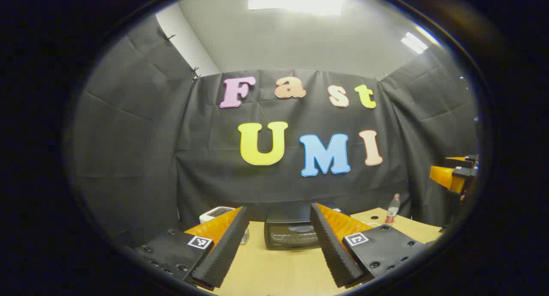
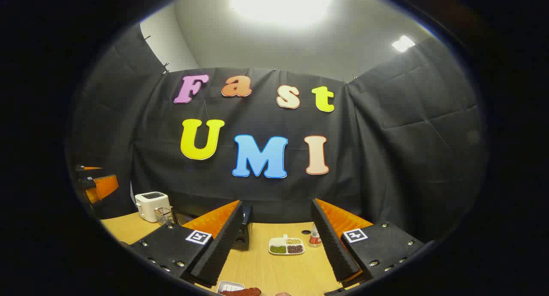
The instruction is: Open the electric oven with the left hand, put the food in, and close the electric oven.
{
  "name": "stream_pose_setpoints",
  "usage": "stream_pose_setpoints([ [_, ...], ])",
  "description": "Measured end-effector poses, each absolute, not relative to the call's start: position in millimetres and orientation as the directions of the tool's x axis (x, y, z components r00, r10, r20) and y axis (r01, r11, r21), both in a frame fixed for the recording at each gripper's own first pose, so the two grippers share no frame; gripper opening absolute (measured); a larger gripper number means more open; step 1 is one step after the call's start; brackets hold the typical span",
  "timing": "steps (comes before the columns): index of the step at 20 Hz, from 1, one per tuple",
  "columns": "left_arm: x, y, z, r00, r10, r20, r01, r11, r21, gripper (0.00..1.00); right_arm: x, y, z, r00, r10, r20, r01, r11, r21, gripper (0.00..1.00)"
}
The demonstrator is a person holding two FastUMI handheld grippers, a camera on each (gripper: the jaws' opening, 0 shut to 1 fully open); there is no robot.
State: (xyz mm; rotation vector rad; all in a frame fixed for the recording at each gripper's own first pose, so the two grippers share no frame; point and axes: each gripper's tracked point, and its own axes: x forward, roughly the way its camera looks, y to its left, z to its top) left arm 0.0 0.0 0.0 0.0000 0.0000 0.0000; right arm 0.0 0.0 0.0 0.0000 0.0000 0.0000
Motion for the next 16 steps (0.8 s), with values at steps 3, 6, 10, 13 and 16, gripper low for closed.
stream_pose_setpoints([
  [3, 1, -3, 1, 1.000, 0.002, 0.005, -0.002, 1.000, 0.006, 0.96, 1, -2, 2, 1.000, 0.004, 0.005, -0.004, 1.000, -0.003, 0.96],
  [6, 0, -4, 5, 1.000, 0.015, 0.014, -0.015, 1.000, 0.000, 1.00, 1, -4, 3, 1.000, 0.009, 0.007, -0.009, 1.000, -0.002, 0.96],
  [10, -4, -8, 5, 1.000, 0.022, 0.015, -0.022, 1.000, -0.006, 1.00, -1, -8, 2, 1.000, 0.018, 0.006, -0.018, 1.000, -0.005, 0.96],
  [13, -8, -13, 5, 1.000, 0.022, 0.020, -0.022, 1.000, 0.001, 1.00, -2, -11, 1, 1.000, 0.023, 0.008, -0.023, 1.000, 0.000, 0.96],
  [16, -9, -19, 3, 1.000, 0.025, 0.014, -0.024, 1.000, -0.016, 0.96, -3, -16, -3, 0.999, 0.033, 0.001, -0.033, 0.999, 0.003, 0.95],
])
